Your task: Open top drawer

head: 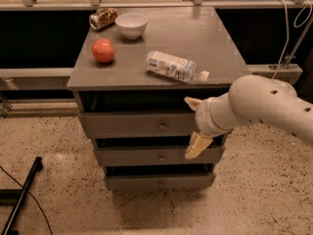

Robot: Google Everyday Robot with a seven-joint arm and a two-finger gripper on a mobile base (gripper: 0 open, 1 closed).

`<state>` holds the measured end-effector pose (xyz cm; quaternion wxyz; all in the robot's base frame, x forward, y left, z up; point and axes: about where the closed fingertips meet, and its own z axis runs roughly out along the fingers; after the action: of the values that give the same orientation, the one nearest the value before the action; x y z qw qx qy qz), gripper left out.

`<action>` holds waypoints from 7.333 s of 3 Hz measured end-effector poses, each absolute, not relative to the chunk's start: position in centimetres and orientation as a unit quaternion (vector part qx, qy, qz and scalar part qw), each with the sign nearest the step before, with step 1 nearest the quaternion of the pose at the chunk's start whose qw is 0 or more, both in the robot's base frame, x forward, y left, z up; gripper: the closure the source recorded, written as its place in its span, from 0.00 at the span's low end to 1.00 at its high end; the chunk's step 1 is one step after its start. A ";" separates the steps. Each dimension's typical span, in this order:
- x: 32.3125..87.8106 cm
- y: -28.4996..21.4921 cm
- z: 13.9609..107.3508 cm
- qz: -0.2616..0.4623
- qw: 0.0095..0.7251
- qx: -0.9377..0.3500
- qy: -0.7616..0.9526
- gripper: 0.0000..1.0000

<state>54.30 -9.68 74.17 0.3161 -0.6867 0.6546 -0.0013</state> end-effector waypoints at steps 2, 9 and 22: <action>54.5 -9.2 73.4 -0.022 0.272 -0.715 0.643 0.00; 63.5 -16.6 65.7 -0.084 0.163 -0.723 0.666 0.52; 50.5 -19.0 67.1 0.056 0.173 -0.701 0.690 0.22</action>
Offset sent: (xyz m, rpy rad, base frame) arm 0.0056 0.0078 -0.0147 -0.2273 0.0518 0.0817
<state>50.45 -19.00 67.14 0.1725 -0.7007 0.6900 0.0560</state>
